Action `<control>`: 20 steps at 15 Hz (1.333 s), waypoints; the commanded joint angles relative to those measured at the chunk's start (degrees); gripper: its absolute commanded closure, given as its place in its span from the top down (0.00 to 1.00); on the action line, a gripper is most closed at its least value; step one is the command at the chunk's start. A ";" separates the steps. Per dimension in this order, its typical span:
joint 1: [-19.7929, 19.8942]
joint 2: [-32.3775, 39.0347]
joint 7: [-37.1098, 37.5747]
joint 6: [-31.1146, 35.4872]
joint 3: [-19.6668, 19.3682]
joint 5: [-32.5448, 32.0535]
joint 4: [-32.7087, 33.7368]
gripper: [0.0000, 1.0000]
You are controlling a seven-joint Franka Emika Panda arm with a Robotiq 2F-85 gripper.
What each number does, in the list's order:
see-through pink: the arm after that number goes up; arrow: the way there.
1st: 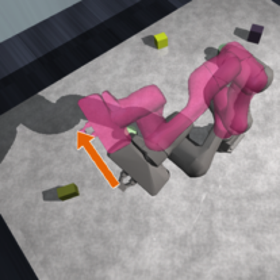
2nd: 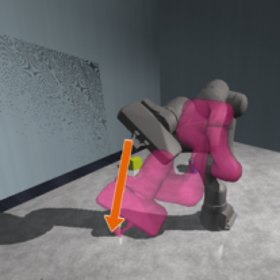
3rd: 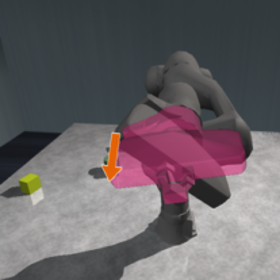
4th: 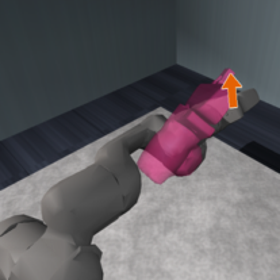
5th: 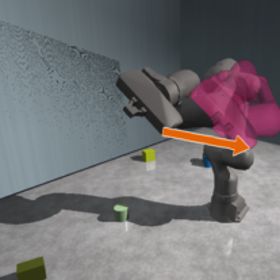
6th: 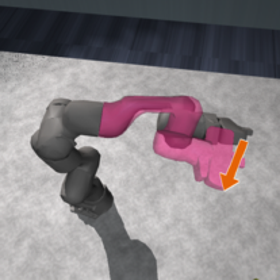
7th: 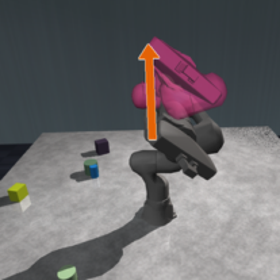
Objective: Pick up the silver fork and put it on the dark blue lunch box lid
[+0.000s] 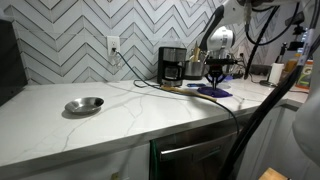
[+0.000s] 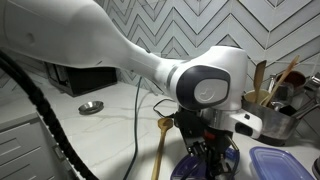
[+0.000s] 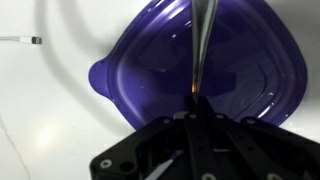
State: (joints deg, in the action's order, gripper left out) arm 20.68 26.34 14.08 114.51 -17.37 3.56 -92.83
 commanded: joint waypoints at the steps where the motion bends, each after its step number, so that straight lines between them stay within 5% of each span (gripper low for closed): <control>1: 0.79 1.96 1.99 -1.40 -0.22 1.29 1.95 0.02; 7: 0.77 2.95 3.20 -2.15 0.08 1.80 2.42 0.02; 8: 0.72 2.86 3.24 -2.20 0.06 1.68 2.63 0.31; 10: 0.62 2.17 2.76 -2.29 0.17 1.55 2.96 0.37; 18: 0.19 -5.98 -7.53 -9.46 2.40 1.35 3.10 0.98; 20: 0.28 -8.71 -13.06 -12.84 3.08 1.42 3.09 1.00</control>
State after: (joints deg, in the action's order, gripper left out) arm 20.39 22.05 8.27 106.24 -15.42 4.00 -88.47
